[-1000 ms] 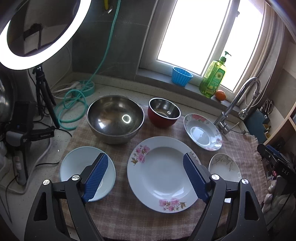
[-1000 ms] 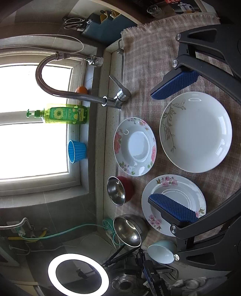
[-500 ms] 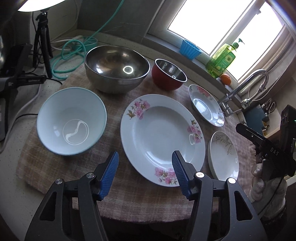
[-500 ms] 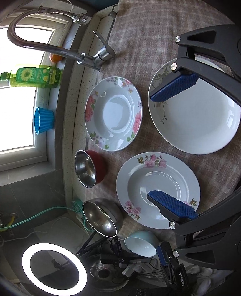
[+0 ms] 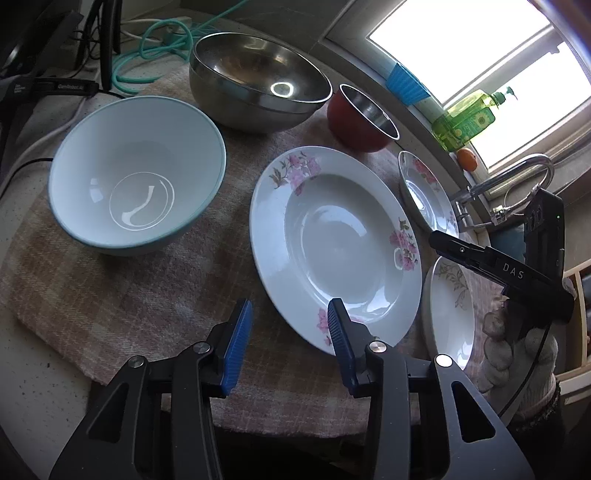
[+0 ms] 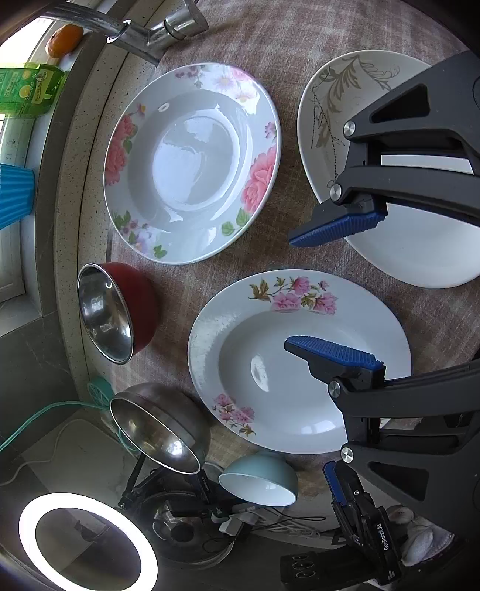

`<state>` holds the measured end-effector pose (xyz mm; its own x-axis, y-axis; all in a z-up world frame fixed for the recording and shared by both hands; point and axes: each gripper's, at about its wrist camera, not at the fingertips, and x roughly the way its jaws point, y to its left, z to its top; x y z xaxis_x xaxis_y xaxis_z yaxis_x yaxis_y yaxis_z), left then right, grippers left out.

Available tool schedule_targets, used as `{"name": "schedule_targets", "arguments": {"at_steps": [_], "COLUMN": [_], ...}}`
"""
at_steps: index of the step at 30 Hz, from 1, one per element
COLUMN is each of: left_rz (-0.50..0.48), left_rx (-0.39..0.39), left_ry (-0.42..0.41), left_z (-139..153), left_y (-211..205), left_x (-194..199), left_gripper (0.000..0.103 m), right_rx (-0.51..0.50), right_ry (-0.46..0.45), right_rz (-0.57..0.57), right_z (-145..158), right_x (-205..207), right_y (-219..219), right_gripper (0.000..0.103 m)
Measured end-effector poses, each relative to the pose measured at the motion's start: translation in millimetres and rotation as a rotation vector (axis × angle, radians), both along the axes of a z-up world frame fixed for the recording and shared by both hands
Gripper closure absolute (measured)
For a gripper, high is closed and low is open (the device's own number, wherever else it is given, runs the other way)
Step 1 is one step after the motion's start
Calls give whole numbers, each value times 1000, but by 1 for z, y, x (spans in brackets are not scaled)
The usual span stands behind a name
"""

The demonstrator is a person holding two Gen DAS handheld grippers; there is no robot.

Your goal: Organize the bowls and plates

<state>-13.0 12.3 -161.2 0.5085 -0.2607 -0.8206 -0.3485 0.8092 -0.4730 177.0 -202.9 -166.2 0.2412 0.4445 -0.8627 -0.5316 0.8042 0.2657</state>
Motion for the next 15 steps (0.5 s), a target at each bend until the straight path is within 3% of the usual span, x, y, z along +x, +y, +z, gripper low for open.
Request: {"name": "schedule_targets", "arguments": {"at_steps": [15], "left_rz": [15], "left_rx": [-33], "left_ry": [20], "left_z": [-14], "left_y": [7], "left_x": [15], "left_gripper": [74], "right_rx": [-25], "right_ry": [64], "right_rz": [14], "right_z": [-13], "right_x": [20], "right_y": [12], "right_gripper": [59]}}
